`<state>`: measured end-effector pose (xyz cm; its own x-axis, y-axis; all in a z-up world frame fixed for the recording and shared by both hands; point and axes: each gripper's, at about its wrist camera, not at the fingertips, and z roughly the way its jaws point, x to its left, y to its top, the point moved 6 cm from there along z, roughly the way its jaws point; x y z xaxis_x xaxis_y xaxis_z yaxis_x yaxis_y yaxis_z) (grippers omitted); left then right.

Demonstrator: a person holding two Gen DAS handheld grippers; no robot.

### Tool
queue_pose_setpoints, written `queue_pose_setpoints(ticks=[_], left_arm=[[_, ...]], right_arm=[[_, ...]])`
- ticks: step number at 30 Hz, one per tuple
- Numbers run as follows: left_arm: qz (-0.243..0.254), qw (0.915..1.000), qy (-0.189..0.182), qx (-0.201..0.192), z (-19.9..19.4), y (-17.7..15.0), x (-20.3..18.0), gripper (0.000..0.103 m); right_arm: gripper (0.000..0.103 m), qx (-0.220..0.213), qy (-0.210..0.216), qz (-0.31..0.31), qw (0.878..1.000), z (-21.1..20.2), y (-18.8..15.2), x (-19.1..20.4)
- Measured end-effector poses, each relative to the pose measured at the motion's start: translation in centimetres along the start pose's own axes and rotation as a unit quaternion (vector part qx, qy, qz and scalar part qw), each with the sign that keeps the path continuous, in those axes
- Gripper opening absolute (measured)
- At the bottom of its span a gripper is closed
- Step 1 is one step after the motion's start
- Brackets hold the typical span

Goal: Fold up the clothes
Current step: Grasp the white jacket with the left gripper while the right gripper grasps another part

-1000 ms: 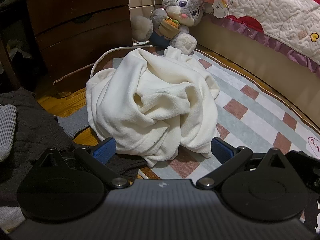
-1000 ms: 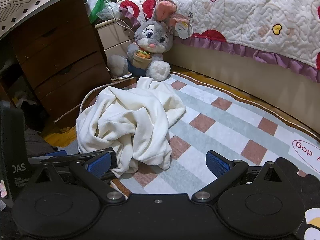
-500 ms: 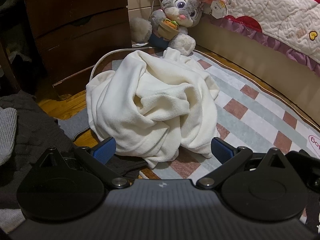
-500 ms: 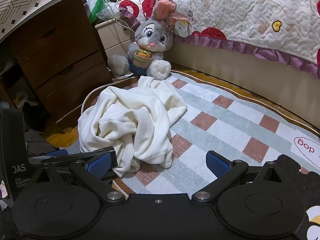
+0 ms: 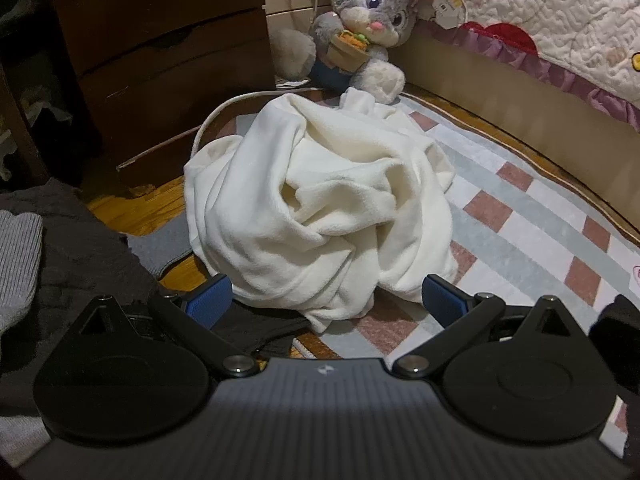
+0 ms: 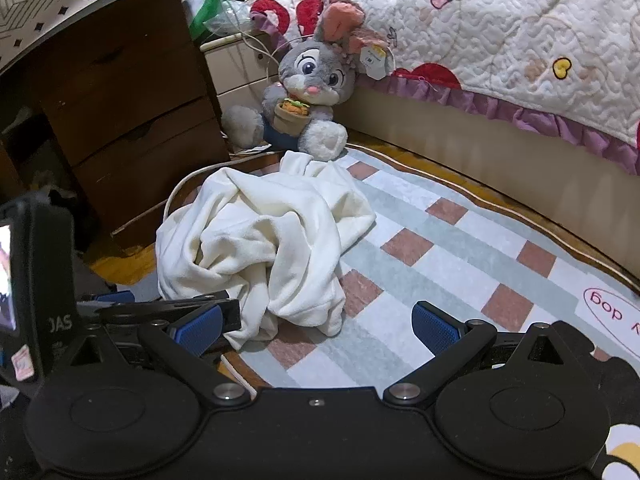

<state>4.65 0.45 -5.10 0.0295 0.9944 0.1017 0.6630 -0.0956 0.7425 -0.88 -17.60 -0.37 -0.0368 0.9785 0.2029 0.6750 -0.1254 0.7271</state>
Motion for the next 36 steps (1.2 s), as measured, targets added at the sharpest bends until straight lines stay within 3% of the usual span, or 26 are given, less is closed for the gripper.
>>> queue_pose_setpoints(ticks=[7, 12, 15, 18, 19, 20, 21, 23, 25, 27, 28, 29, 31, 33, 34, 36], left_arm=[[0.020, 0.9992, 0.019, -0.030, 0.8, 0.0, 0.1, 0.103], [-0.056, 0.9983, -0.018, 0.004, 3.4, 1.4, 2.4, 0.097], [-0.092, 0.9947, -0.045, 0.014, 5.4, 3.1, 3.8, 0.082], [-0.088, 0.9959, -0.017, 0.015, 8.0, 5.2, 5.7, 0.068], [-0.087, 0.9960, -0.011, 0.014, 8.8, 5.6, 6.4, 0.065], [-0.093, 0.9955, -0.010, 0.014, 9.5, 5.9, 7.1, 0.065], [-0.112, 0.9933, -0.024, 0.016, 10.1, 5.7, 7.8, 0.065], [-0.151, 0.9868, -0.055, 0.021, 11.4, 4.5, 8.9, 0.065], [-0.167, 0.9835, -0.058, 0.037, 13.2, 2.4, 9.2, 0.065], [-0.162, 0.9839, -0.045, 0.059, 14.9, 1.1, 9.4, 0.065], [-0.162, 0.9844, -0.039, 0.056, 15.3, 1.0, 9.5, 0.067], [-0.162, 0.9849, -0.034, 0.052, 15.6, 0.8, 9.7, 0.070], [-0.154, 0.9870, -0.014, 0.045, 16.5, 0.4, 10.2, 0.078], [-0.151, 0.9865, 0.007, 0.062, 17.8, -0.3, 10.8, 0.079], [-0.162, 0.9842, 0.003, 0.072, 18.5, -0.6, 11.0, 0.079], [-0.220, 0.9704, -0.045, 0.088, 19.6, -0.8, 11.4, 0.079]], right_arm=[[0.099, 0.006, 0.078, 0.041, 0.996, 2.8, -1.3, -1.3], [0.094, -0.002, 0.114, 0.073, 0.991, 5.5, -0.4, -1.4], [0.089, -0.001, 0.127, 0.078, 0.989, 6.9, 0.5, -1.2], [0.071, -0.004, 0.149, 0.083, 0.985, 8.1, 1.6, -1.1], [0.052, -0.004, 0.158, 0.086, 0.984, 8.5, 2.0, -1.2], [0.043, -0.004, 0.167, 0.091, 0.982, 9.2, 2.3, -1.2], [0.042, -0.003, 0.176, 0.097, 0.980, 9.8, 2.7, -1.4], [0.042, -0.004, 0.173, 0.100, 0.980, 11.2, 3.0, -1.3], [0.044, 0.002, 0.163, 0.105, 0.981, 12.9, 3.0, -1.2], [0.058, 0.009, 0.153, 0.110, 0.982, 14.6, 3.0, -1.2], [0.076, 0.018, 0.149, 0.127, 0.981, 15.7, 2.9, -1.5], [0.084, 0.021, 0.146, 0.153, 0.977, 16.9, 3.0, -2.0], [0.084, 0.026, 0.140, 0.206, 0.968, 19.1, 3.1, -3.2], [0.084, 0.021, 0.128, 0.264, 0.956, 21.3, 3.3, -4.7], [0.084, 0.021, 0.121, 0.287, 0.950, 22.4, 3.4, -5.4], [0.087, 0.027, 0.109, 0.323, 0.940, 24.7, 3.3, -6.5]])
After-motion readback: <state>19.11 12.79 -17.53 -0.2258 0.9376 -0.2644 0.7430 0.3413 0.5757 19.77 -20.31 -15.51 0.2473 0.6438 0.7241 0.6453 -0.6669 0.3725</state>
